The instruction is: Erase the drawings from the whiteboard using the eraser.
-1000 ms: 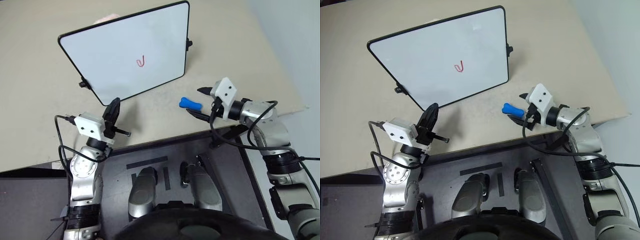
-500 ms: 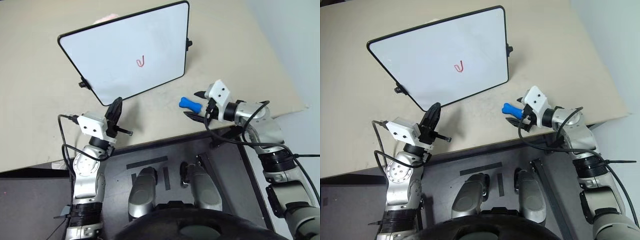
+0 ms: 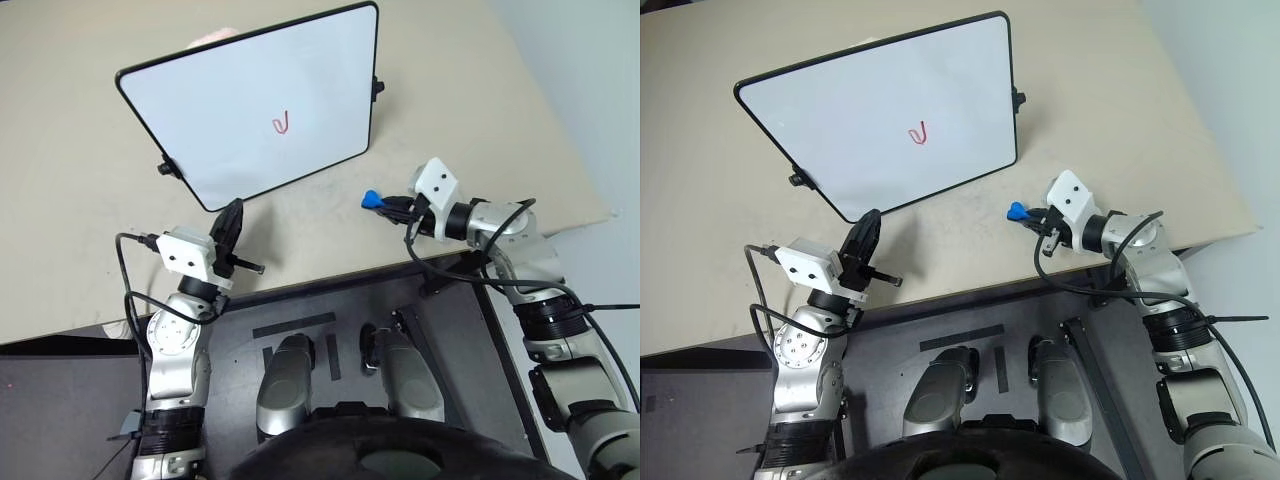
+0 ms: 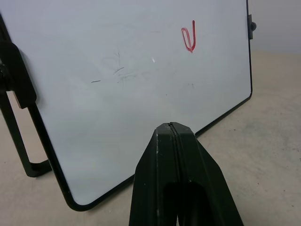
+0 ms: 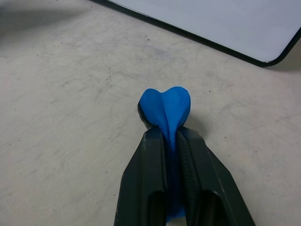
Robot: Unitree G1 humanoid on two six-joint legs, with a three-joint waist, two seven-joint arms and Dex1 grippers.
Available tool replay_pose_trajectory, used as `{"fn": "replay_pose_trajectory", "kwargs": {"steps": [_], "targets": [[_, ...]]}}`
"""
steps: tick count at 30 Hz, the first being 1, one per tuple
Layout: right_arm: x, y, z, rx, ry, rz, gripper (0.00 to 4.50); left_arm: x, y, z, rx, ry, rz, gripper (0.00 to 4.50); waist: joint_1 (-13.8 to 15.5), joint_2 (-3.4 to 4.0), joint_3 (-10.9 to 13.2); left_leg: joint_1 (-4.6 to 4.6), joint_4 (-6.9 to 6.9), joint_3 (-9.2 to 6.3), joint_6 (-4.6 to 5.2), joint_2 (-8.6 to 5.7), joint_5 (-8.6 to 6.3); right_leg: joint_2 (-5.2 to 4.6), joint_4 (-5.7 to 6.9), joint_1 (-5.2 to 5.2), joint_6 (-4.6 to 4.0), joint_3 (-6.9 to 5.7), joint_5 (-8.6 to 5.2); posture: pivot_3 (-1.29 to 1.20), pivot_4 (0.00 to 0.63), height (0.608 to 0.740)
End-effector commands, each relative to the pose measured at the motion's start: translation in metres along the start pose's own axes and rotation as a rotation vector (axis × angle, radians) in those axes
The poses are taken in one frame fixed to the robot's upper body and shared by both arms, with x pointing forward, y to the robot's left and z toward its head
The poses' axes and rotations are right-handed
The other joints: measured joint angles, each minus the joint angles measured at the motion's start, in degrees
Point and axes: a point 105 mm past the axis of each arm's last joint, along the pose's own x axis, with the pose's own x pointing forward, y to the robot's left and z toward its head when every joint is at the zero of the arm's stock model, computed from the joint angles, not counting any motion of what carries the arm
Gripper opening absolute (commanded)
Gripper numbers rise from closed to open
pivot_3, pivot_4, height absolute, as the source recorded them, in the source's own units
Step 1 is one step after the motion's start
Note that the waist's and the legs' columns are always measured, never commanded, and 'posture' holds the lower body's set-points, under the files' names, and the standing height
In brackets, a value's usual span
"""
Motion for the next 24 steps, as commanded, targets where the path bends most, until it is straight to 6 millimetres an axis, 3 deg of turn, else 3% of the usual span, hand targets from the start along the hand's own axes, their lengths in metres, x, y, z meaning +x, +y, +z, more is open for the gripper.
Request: {"fn": "replay_pose_trajectory", "kwargs": {"steps": [1, 4, 7, 11, 17, 24], "targets": [[-0.002, -0.004, 0.042, -0.178, -0.109, -0.004, 0.08, 0.0, 0.002, 0.008, 0.015, -0.035, 0.007, 0.0, 0.0, 0.0, 0.0, 0.0, 0.0, 0.0, 0.0, 0.0, 0.0, 0.0, 0.0, -0.01, 0.0, 0.0, 0.0, 0.0, 0.15, 0.74], [0.006, -0.008, 0.084, -0.382, -0.201, -0.01, 0.08, 0.001, 0.002, 0.005, 0.013, -0.024, 0.001, 0.0, -0.5, 0.02, 0.0, -0.01, 0.0, 0.01, 0.0, 0.0, 0.0, 0.0, 0.01, -0.05, -0.03, 0.01, 0.02, 0.0, 0.15, 0.74], [0.018, 0.002, 0.12, -0.58, -0.3, 0.036, 0.08, 0.004, 0.001, 0.004, 0.012, -0.025, -0.006, 0.0, -0.9, 0.02, 0.0, 0.03, -0.01, 0.01, -0.01, 0.03, 0.0, 0.03, 0.05, -0.12, -0.13, 0.0, 0.08, 0.0, 0.15, 0.74], [0.035, 0.015, 0.146, -0.729, -0.401, 0.081, 0.08, 0.007, 0.001, 0.005, 0.014, -0.035, -0.006, 0.0, -0.6, 0.0, 0.0, 0.04, -0.07, -0.09, -0.04, 0.08, -0.02, 0.08, 0.09, -0.16, -0.51, 0.0, 0.19, 0.0, 0.15, 0.74], [0.062, 0.023, 0.151, -0.898, -0.455, 0.081, 0.08, 0.007, 0.001, 0.006, 0.016, -0.042, 0.006, 0.0, -0.1, 0.0, 0.0, -0.2, -0.04, -0.07, -0.06, 0.06, -0.16, -0.01, 0.05, -0.37, -0.8, 0.0, 0.35, 0.0, 0.15, 0.74], [0.082, 0.008, 0.146, -1.009, -0.437, -0.004, 0.08, 0.005, 0.003, 0.007, 0.022, -0.047, 0.019, 0.0, -0.1, 0.0, 0.0, -0.42, -0.03, -0.07, -0.16, 0.08, -0.21, -0.04, 0.11, -0.71, -1.03, -0.04, 0.5, 0.0, 0.15, 0.74]]}}
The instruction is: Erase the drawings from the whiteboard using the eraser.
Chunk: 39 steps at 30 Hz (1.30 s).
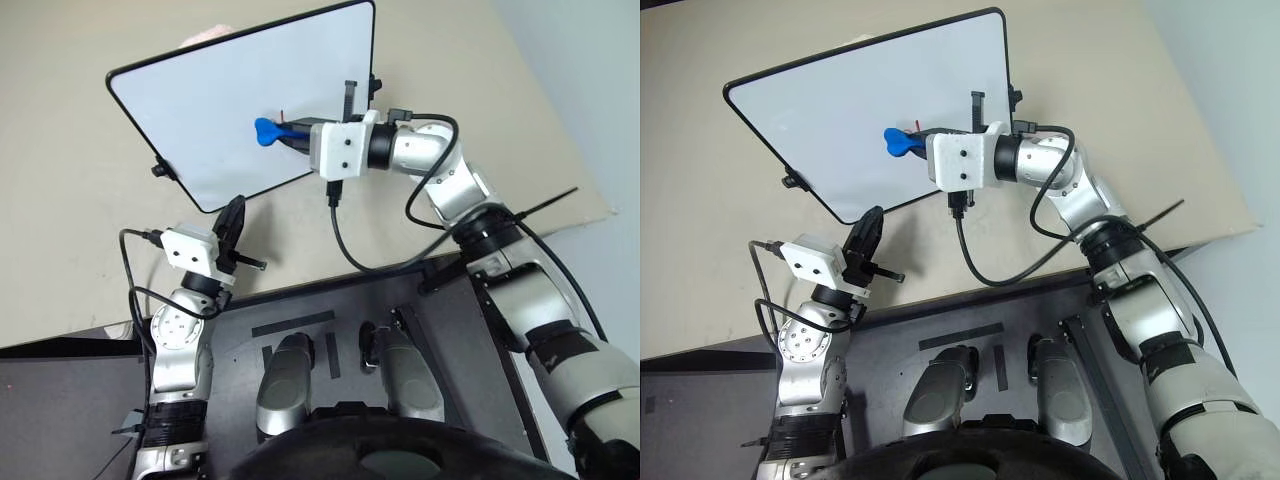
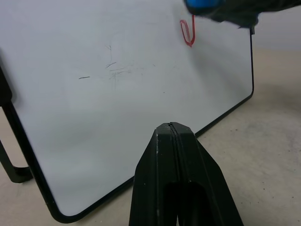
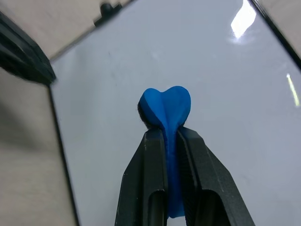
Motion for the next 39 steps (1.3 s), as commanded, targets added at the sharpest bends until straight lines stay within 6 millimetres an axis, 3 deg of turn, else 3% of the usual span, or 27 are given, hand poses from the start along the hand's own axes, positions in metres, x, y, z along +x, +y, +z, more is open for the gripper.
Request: {"fn": "replay_pose_trajectory", "kwargs": {"steps": [1, 5, 12, 21, 24, 27, 34, 39], "targets": [[0.006, -0.012, -0.001, -0.08, 0.001, -0.061, 0.08, 0.0, 0.002, 0.01, 0.019, -0.045, 0.011, 0.0, 0.0, 0.0, 0.0, 0.0, 0.0, 0.01, -0.02, 0.0, -0.01, -0.01, 0.0, -0.02, -0.03, 0.0, 0.02, 0.0, 0.15, 0.74], [0.009, -0.008, -0.016, -0.094, 0.055, -0.076, 0.08, 0.0, 0.002, 0.011, 0.02, -0.047, 0.013, 0.0, -0.1, 0.0, 0.0, 0.0, 0.0, 0.03, -0.06, 0.0, -0.03, -0.01, -0.01, -0.12, -0.16, -0.03, 0.16, 0.0, 0.15, 0.74], [0.011, 0.012, -0.016, -0.077, 0.028, -0.022, 0.08, 0.001, 0.001, 0.011, 0.018, -0.049, 0.006, 0.0, -0.1, 0.0, 0.0, 0.03, 0.02, 0.03, -0.13, 0.0, -0.07, -0.01, 0.0, -0.12, -0.26, -0.02, 0.38, 0.0, 0.15, 0.74], [0.005, -0.039, -0.018, -0.121, 0.076, -0.232, 0.08, 0.003, -0.001, 0.01, 0.011, -0.05, -0.004, 0.0, -0.2, 0.0, 0.0, -0.02, 0.03, 0.03, -0.1, 0.0, -0.04, -0.01, -0.01, -0.17, -0.26, -0.02, 0.4, 0.0, 0.15, 0.74], [0.004, -0.042, -0.018, -0.125, 0.08, -0.254, 0.08, 0.003, -0.001, 0.01, 0.01, -0.05, -0.004, 0.0, -0.4, 0.0, 0.0, -0.01, 0.03, 0.02, -0.11, 0.0, -0.05, -0.01, 0.01, -0.19, -0.31, -0.02, 0.46, 0.0, 0.15, 0.74], [0.005, -0.035, -0.019, -0.116, 0.081, -0.238, 0.08, 0.003, -0.001, 0.01, 0.011, -0.05, -0.003, 0.0, -0.5, 0.0, 0.0, 0.0, 0.02, 0.02, -0.14, 0.01, -0.06, -0.01, 0.01, -0.19, -0.38, -0.02, 0.57, 0.0, 0.15, 0.74], [0.014, 0.015, -0.029, -0.053, 0.102, -0.079, 0.08, 0.003, -0.001, 0.01, 0.012, -0.05, -0.003, 0.0, -0.5, 0.0, 0.0, 0.01, 0.02, 0.02, -0.05, 0.01, 0.02, -0.01, 0.0, -0.16, -0.37, -0.01, 0.67, 0.0, 0.15, 0.74], [0.015, 0.025, -0.032, -0.043, 0.114, -0.052, 0.08, 0.003, -0.001, 0.011, 0.012, -0.051, -0.004, 0.0, -0.5, 0.01, 0.0, -0.02, 0.02, 0.02, -0.02, 0.01, 0.06, -0.01, -0.05, -0.18, -0.33, -0.01, 0.65, 0.0, 0.15, 0.74]]}}
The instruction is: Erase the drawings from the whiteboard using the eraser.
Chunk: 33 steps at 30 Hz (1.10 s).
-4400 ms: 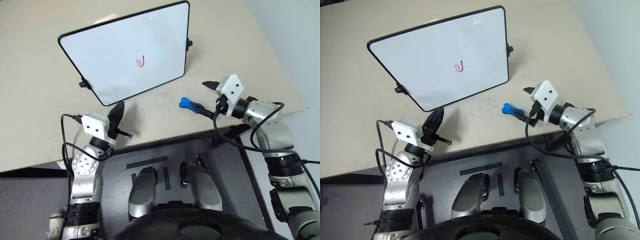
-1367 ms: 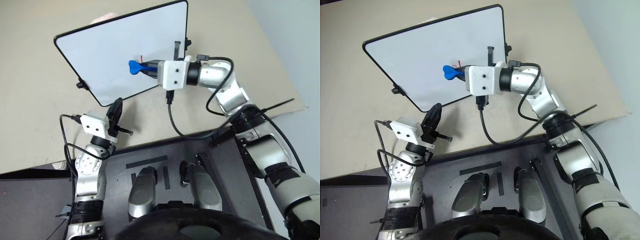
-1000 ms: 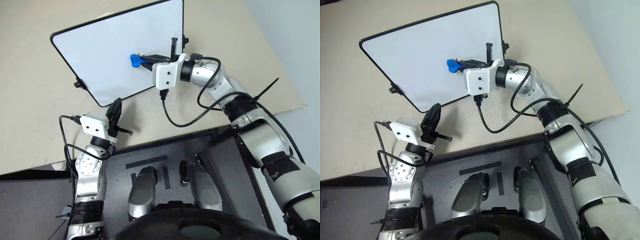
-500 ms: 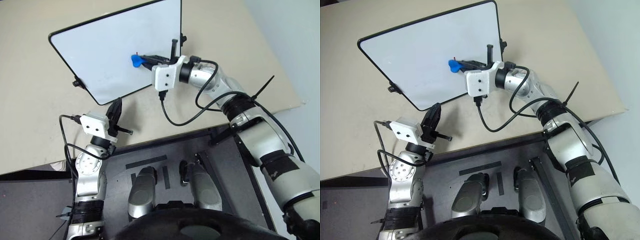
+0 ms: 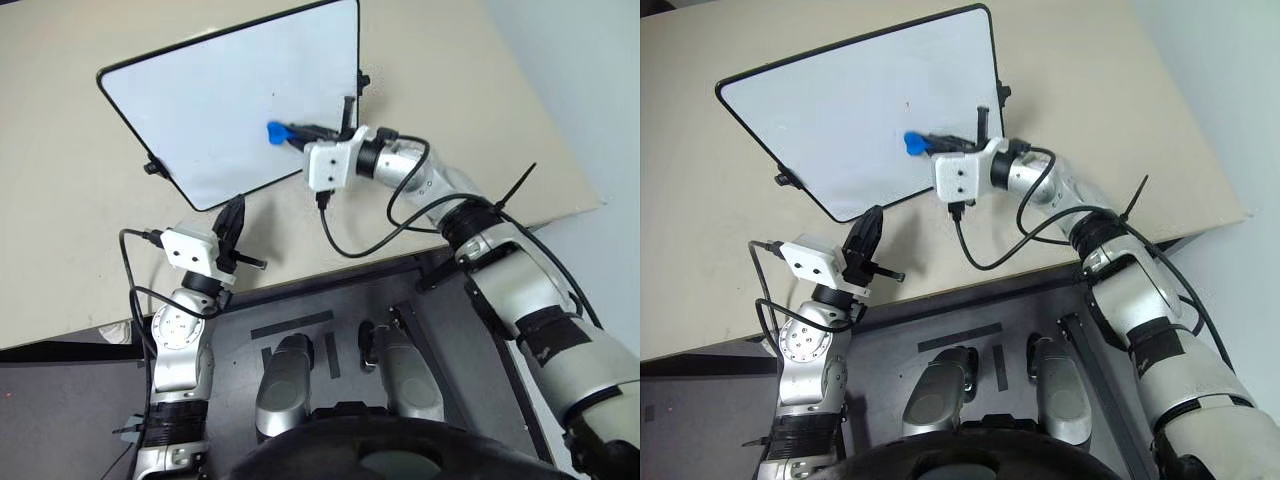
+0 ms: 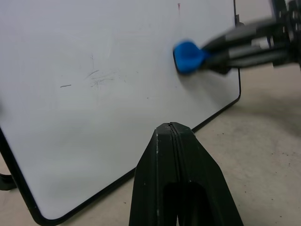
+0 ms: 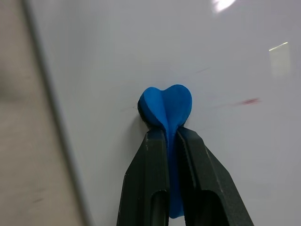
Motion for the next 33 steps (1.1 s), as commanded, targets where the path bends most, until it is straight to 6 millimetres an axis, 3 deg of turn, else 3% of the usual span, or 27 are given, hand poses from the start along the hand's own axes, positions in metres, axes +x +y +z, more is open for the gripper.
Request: {"fn": "replay_pose_trajectory", "kwargs": {"steps": [1, 5, 12, 16, 23, 29, 33], "targets": [[0.003, -0.007, 0.004, -0.018, -0.008, -0.01, 0.08, 0.002, 0.0, 0.01, 0.012, -0.045, -0.002, 0.0, 0.0, 0.0, 0.0, 0.0, 0.0, 0.0, 0.0, 0.0, 0.0, 0.0, -0.01, 0.0, 0.01, 0.0, -0.01, 0.0, 0.15, 0.74], [0.001, -0.02, 0.005, -0.03, -0.008, -0.058, 0.08, 0.002, 0.0, 0.01, 0.011, -0.046, -0.003, 0.0, 0.0, 0.0, 0.0, -0.01, 0.0, 0.0, -0.03, 0.0, -0.02, 0.0, -0.04, 0.0, 0.04, 0.0, -0.03, 0.0, 0.15, 0.74], [-0.007, -0.074, 0.011, -0.07, -0.02, -0.249, 0.08, 0.003, -0.001, 0.01, 0.01, -0.047, -0.007, 0.0, -0.1, 0.01, 0.0, -0.03, 0.0, 0.0, -0.06, 0.0, -0.04, 0.0, -0.03, -0.02, 0.0, 0.0, 0.0, 0.0, 0.15, 0.74], [-0.009, -0.084, 0.015, -0.082, -0.028, -0.278, 0.08, 0.003, -0.001, 0.01, 0.01, -0.046, -0.009, 0.0, -0.3, 0.01, 0.0, -0.01, -0.01, 0.0, -0.07, 0.0, -0.04, 0.0, 0.01, -0.02, -0.08, 0.0, 0.1, 0.0, 0.15, 0.74], [-0.004, -0.081, 0.024, -0.066, -0.063, -0.276, 0.08, 0.003, -0.002, 0.01, 0.009, -0.048, -0.013, 0.0, -0.4, 0.02, 0.0, -0.01, -0.02, 0.0, -0.05, 0.01, -0.01, 0.0, -0.01, -0.02, 0.31, 0.0, -0.08, 0.0, 0.15, 0.74], [0.007, -0.035, 0.022, -0.055, -0.062, -0.103, 0.08, 0.004, -0.002, 0.01, 0.008, -0.048, -0.014, 0.0, -0.8, 0.02, 0.0, 0.0, -0.02, 0.0, 0.0, 0.01, 0.03, 0.01, -0.05, -0.03, 0.07, 0.01, 0.03, 0.0, 0.15, 0.74], [0.009, -0.016, 0.02, -0.033, -0.055, -0.044, 0.08, 0.004, -0.002, 0.01, 0.008, -0.049, -0.012, 0.0, -0.7, 0.01, 0.0, -0.01, -0.02, 0.0, -0.01, 0.01, 0.03, 0.01, -0.07, -0.03, 0.1, 0.01, -0.03, 0.0, 0.15, 0.74]]}}
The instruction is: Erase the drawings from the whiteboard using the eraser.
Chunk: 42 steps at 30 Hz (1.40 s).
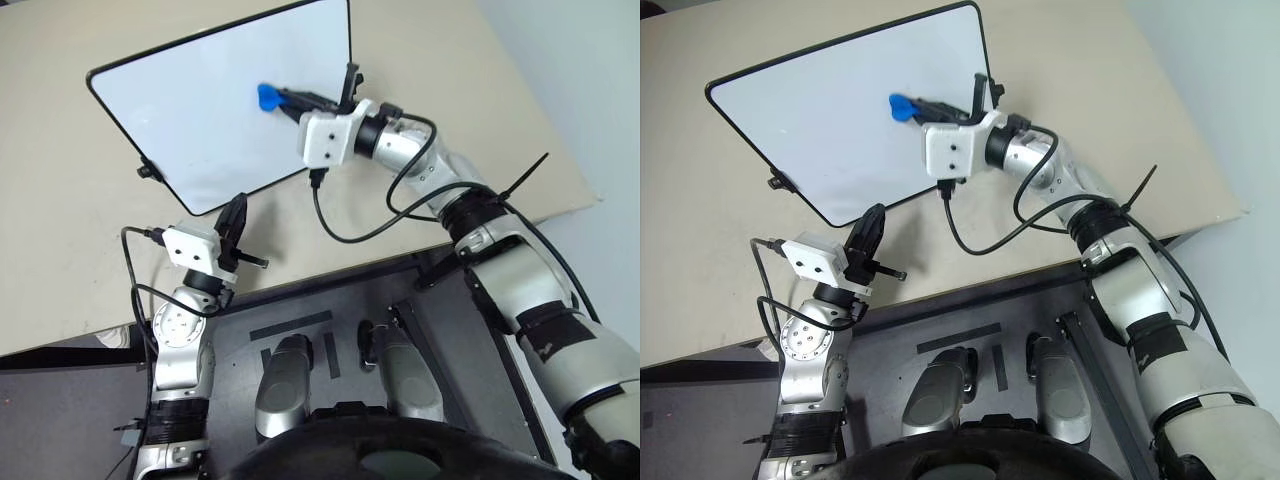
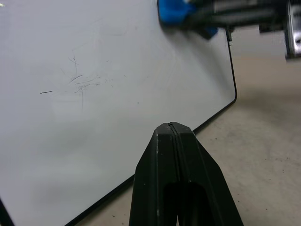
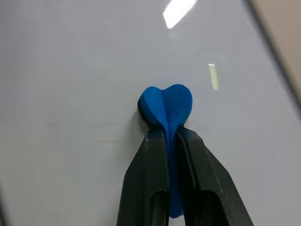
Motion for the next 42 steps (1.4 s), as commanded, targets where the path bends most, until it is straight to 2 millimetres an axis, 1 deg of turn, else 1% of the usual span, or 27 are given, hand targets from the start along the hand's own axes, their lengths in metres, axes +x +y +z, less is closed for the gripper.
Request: {"fn": "replay_pose_trajectory", "kwargs": {"steps": [1, 4, 9, 10, 14, 16, 19, 22, 27, 31, 34, 37, 39, 42], "targets": [[0.003, 0.011, 0.003, 0.004, -0.004, 0.049, 0.08, 0.002, 0.0, 0.008, 0.01, -0.04, 0.0, 0.0, 0.1, 0.0, 0.0, -0.01, 0.0, 0.0, 0.0, 0.0, 0.0, 0.0, -0.01, 0.0, 0.0, 0.0, -0.01, 0.0, 0.15, 0.74], [0.001, 0.014, 0.001, 0.008, 0.004, 0.059, 0.08, 0.001, 0.0, 0.008, 0.011, -0.04, 0.001, 0.0, 0.2, 0.0, 0.0, -0.04, 0.0, 0.0, -0.04, 0.0, -0.02, 0.0, -0.05, 0.0, 0.01, 0.0, 0.0, 0.0, 0.15, 0.74], [-0.004, 0.01, -0.003, 0.013, 0.012, 0.06, 0.08, 0.001, 0.0, 0.008, 0.01, -0.039, 0.002, 0.0, 0.3, 0.0, 0.0, -0.05, 0.0, 0.0, -0.09, 0.0, -0.05, 0.0, -0.07, 0.0, 0.01, 0.0, -0.01, 0.0, 0.15, 0.74], [-0.005, 0.007, -0.004, 0.012, 0.017, 0.049, 0.08, 0.001, 0.0, 0.008, 0.01, -0.038, 0.001, 0.0, 0.3, 0.0, 0.0, -0.05, 0.0, 0.0, -0.09, 0.0, -0.05, 0.0, -0.07, 0.0, 0.01, 0.0, -0.01, 0.0, 0.15, 0.74], [-0.011, -0.019, -0.007, 0.055, 0.027, -0.059, 0.08, 0.001, 0.0, 0.008, 0.009, -0.038, 0.0, 0.0, 0.3, 0.0, 0.0, -0.08, 0.0, 0.0, -0.09, 0.0, -0.05, 0.0, -0.09, 0.0, 0.01, 0.0, -0.01, 0.0, 0.15, 0.74], [-0.015, -0.023, -0.01, 0.039, 0.043, -0.067, 0.08, 0.001, 0.001, 0.008, 0.009, -0.037, 0.0, 0.0, 0.4, 0.0, 0.0, -0.1, 0.0, 0.0, -0.08, 0.0, -0.05, 0.0, -0.09, -0.01, 0.01, 0.0, -0.01, 0.0, 0.15, 0.74], [-0.02, -0.039, -0.016, 0.033, 0.07, -0.131, 0.08, 0.001, 0.0, 0.007, 0.008, -0.035, -0.005, 0.0, 0.5, 0.0, 0.0, -0.1, 0.01, 0.0, -0.08, 0.0, -0.05, -0.01, -0.08, -0.01, 0.0, 0.0, 0.0, 0.0, 0.15, 0.74], [-0.021, -0.049, -0.017, 0.02, 0.078, -0.174, 0.08, 0.001, -0.001, 0.007, 0.005, -0.035, -0.011, 0.0, 0.5, 0.0, 0.0, -0.08, 0.01, 0.0, -0.08, 0.0, -0.05, -0.01, -0.02, -0.01, -0.03, 0.0, 0.02, 0.0, 0.15, 0.74], [-0.016, -0.061, -0.008, 0.005, 0.053, -0.224, 0.08, 0.002, -0.001, 0.007, 0.005, -0.036, -0.015, 0.0, 0.2, 0.0, 0.0, -0.03, 0.0, 0.0, -0.08, 0.0, -0.05, 0.0, 0.03, -0.03, -0.12, 0.0, 0.11, 0.0, 0.15, 0.74], [-0.009, -0.067, 0.002, -0.009, 0.017, -0.247, 0.08, 0.002, -0.002, 0.008, 0.005, -0.037, -0.014, 0.0, 0.1, 0.0, 0.0, 0.0, -0.02, -0.01, -0.06, 0.0, -0.04, 0.0, 0.04, -0.04, 0.05, 0.0, 0.02, 0.0, 0.15, 0.74], [-0.005, -0.059, 0.005, -0.001, 0.003, -0.215, 0.08, 0.002, -0.002, 0.008, 0.005, -0.038, -0.012, 0.0, 0.0, 0.0, 0.0, -0.01, -0.02, 0.0, 0.0, 0.0, 0.0, 0.0, 0.03, -0.04, 0.02, 0.0, 0.04, 0.0, 0.15, 0.74], [-0.004, -0.03, -0.002, 0.028, 0.024, -0.106, 0.08, 0.002, -0.001, 0.008, 0.006, -0.039, -0.008, 0.0, -0.3, 0.01, 0.0, 0.0, -0.02, 0.0, 0.0, 0.0, 0.0, 0.0, 0.02, -0.04, -0.04, 0.01, 0.07, 0.0, 0.15, 0.74], [-0.007, -0.01, -0.008, 0.031, 0.044, -0.036, 0.08, 0.002, -0.001, 0.008, 0.008, -0.039, -0.005, 0.0, -0.3, 0.0, 0.0, 0.0, -0.02, 0.0, 0.0, 0.0, 0.0, 0.0, 0.01, -0.04, -0.02, 0.0, 0.05, 0.0, 0.15, 0.74], [-0.016, 0.007, -0.013, 0.051, 0.058, 0.019, 0.08, 0.001, 0.0, 0.009, 0.01, -0.04, 0.0, 0.0, -0.1, 0.0, 0.0, -0.01, -0.02, 0.0, -0.01, 0.0, 0.0, 0.01, 0.0, -0.03, 0.01, 0.01, 0.02, 0.0, 0.15, 0.74]]}}
